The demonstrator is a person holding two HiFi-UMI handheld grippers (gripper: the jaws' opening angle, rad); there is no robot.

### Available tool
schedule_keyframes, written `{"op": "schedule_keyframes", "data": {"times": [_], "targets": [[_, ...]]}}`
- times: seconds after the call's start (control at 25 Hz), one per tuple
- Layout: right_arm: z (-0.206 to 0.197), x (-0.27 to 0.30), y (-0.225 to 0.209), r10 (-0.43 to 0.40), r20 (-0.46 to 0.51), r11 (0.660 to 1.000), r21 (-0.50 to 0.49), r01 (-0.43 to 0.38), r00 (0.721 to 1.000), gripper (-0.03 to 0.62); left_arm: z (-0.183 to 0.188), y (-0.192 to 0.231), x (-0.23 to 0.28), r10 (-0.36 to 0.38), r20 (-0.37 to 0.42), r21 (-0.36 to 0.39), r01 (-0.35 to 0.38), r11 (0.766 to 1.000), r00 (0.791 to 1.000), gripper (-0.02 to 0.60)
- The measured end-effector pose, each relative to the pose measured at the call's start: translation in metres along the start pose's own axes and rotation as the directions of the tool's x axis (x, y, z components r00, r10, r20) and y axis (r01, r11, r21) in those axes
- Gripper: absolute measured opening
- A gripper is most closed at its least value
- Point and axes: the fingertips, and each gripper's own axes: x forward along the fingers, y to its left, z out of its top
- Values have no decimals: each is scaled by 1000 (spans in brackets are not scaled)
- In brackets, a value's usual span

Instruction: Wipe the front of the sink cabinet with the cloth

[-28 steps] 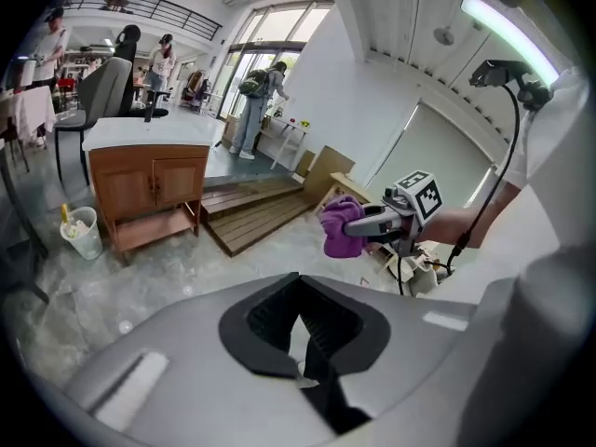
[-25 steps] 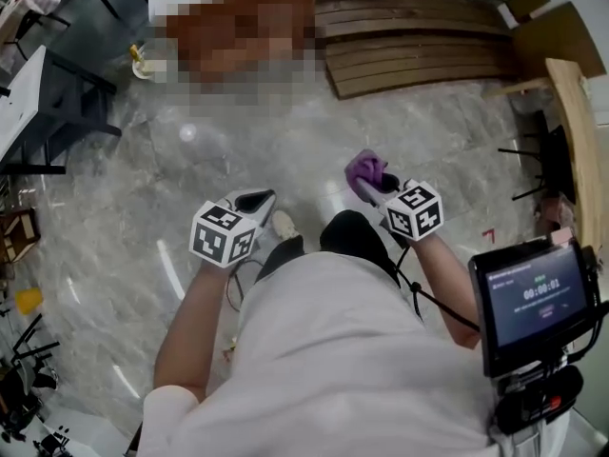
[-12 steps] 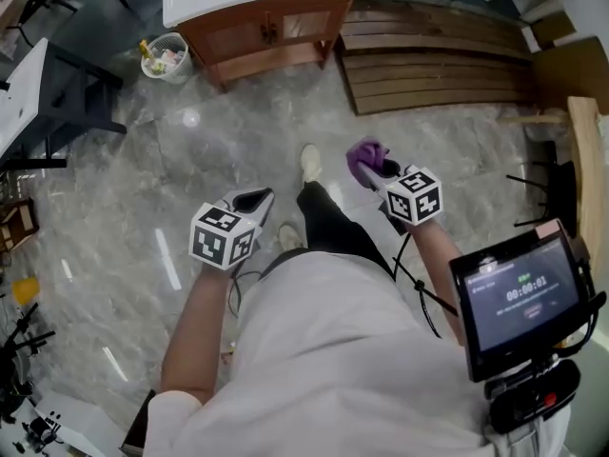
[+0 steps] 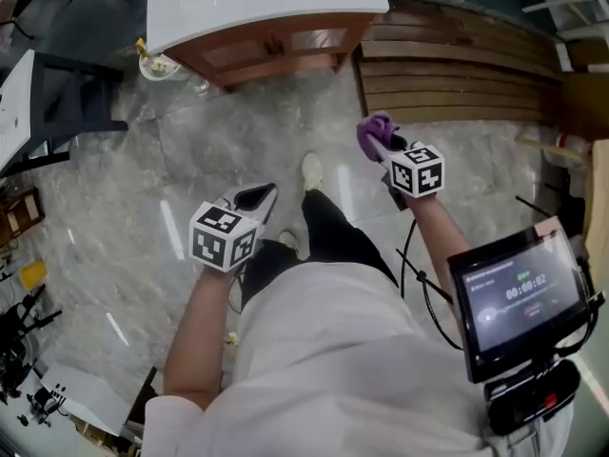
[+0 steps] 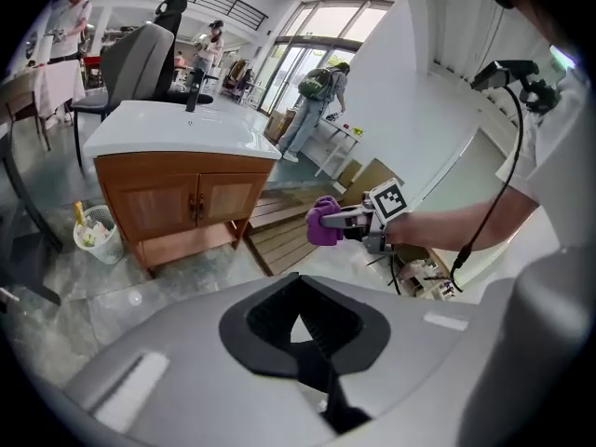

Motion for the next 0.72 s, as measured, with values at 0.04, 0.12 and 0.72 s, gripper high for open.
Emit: {"op": "schedule_keyframes", "data": {"times": [0.04,0.12,0.72], "targets": [[8,11,-17,-6,-7,1000,5,6,1000,72,10,5,10,0,-5,-1,0,1000,1000,5],[20,31,-47,-23,-16,1000,19,23,1000,72,26,12,27,-4,-15,2,4,1000,1000,5],[101,159,-187,-210,-33,969,128,213,977,72,75,60,82,-77,-62,53,80,995,995,5]]}}
